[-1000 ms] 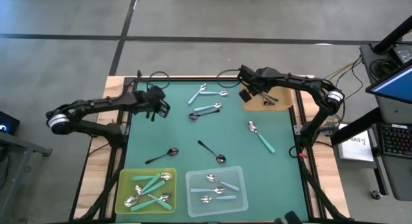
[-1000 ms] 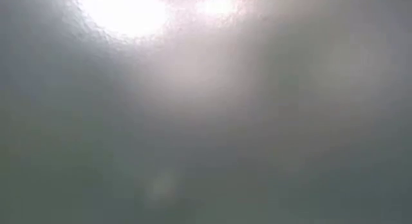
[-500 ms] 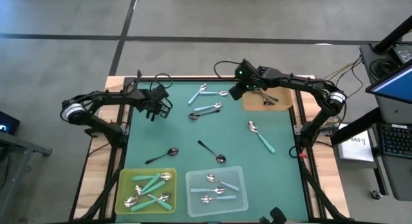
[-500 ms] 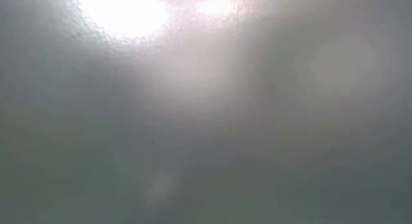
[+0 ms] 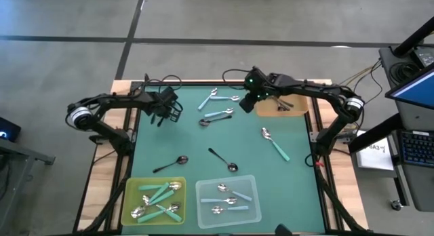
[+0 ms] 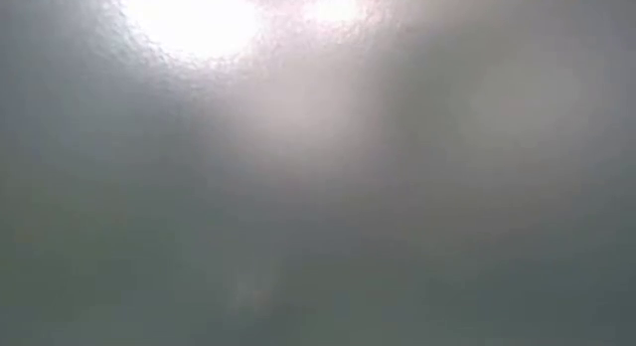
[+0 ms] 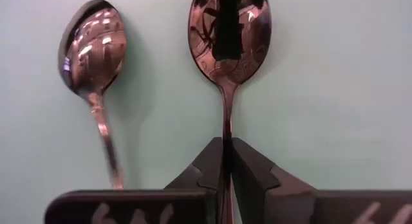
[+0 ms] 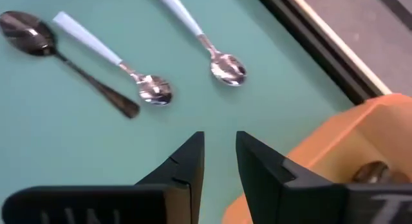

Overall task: Sort silverware by color (type)
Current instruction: Put the black spoon into the orange bin

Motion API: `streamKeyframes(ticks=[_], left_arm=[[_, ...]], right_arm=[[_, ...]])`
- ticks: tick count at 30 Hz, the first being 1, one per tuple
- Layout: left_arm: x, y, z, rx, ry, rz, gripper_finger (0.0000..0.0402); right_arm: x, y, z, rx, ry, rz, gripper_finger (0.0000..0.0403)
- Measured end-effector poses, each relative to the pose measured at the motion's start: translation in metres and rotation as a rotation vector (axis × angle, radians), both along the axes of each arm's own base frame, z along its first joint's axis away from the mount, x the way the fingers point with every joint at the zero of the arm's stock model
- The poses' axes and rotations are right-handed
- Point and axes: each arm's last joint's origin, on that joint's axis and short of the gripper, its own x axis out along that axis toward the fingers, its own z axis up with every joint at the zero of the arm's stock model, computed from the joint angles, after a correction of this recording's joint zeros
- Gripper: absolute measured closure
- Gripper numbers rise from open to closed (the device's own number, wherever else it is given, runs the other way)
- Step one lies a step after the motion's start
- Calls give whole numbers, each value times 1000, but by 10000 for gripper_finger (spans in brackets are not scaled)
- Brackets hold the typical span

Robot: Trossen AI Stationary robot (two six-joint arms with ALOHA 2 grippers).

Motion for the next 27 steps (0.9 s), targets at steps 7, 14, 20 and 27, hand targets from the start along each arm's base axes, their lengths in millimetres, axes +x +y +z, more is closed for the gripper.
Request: streamKeyframes(ticks=[7,14,20,27], left_arm=[[-2,-6,14,-8,-80,-21,399],[5,-20,53,112,-311,-84,400],[22,-41,86,247,-556,-190,401],[49,-73,106,308,-783,-358,401]], right_arm=[[9,14,0,-4,-4,50,334],[38,36,6,55,-313,264,335],[63,55,6,124,-689,303,335],[69,63,7,204,-772,253,299]])
